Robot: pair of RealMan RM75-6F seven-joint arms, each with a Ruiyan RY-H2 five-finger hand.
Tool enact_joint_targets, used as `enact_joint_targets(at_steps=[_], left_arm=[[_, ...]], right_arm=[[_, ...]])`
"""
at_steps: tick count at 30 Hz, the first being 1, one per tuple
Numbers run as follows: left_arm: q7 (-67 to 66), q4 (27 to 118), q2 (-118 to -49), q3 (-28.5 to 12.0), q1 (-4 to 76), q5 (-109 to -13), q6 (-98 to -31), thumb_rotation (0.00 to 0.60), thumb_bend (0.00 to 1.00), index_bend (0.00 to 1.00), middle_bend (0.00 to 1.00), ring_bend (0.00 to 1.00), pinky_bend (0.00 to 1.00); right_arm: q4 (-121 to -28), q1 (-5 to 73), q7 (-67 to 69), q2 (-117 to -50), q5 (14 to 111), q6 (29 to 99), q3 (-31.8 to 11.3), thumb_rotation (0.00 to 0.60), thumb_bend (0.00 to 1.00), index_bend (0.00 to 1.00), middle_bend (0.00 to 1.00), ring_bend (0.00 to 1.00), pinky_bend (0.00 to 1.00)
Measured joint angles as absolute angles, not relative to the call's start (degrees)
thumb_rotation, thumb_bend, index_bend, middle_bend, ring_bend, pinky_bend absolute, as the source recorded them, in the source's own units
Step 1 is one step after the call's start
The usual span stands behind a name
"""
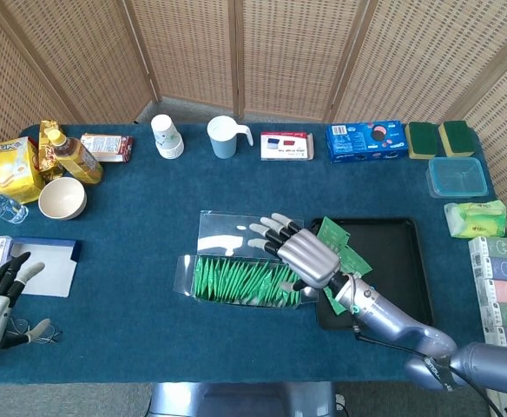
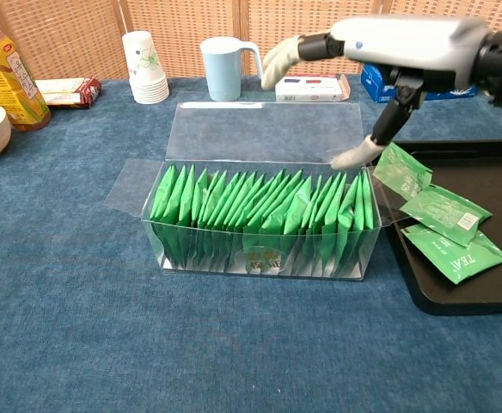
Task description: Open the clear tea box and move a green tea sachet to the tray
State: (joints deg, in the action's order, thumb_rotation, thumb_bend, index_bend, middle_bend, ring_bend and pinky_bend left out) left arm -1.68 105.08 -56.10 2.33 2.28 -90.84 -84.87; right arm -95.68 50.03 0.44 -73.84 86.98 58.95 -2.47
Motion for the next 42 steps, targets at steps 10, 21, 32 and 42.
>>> enact_joint_targets(at_steps=[10, 21, 32, 42], left_arm=[[-2.12, 105.34, -56.04, 2.48, 2.32, -91.01, -84.70, 0.582, 0.18, 0.13, 0.03, 0.07, 0.22], [-1.69, 104.89, -56.02, 2.80, 1.97, -90.86, -84.79, 0.582, 0.18, 0.13, 0.03, 0.07, 0.22], [-1.18, 104.35, -56.31, 2.87, 1.96, -90.82, -84.64, 0.582, 0.18, 0.13, 0.03, 0.07, 0.22], [-1.10, 104.03, -56.45, 2.89, 1.97, -90.70, -84.51, 0.581, 0.18, 0.13, 0.03, 0.07, 0.22]], right_arm=[[-93.95, 51.84, -5.26, -76.01, 89.03, 55.23, -2.71, 0.600, 0.09, 0.23, 0.09, 0.01, 0.01], [-93.61, 55.77, -13.59, -75.78, 89.68, 47.43, -2.91, 0.600, 0.09, 0.26, 0.10, 0.03, 0.01], [-95.21, 58.66, -21.14, -74.49, 87.80, 41.43, -3.58, 0.600, 0.08, 0.28, 0.10, 0.03, 0.01], [-95.88, 60.95, -25.99, -74.37, 86.04, 37.65, -4.21, 0.600, 0.07, 0.28, 0.10, 0.03, 0.01]])
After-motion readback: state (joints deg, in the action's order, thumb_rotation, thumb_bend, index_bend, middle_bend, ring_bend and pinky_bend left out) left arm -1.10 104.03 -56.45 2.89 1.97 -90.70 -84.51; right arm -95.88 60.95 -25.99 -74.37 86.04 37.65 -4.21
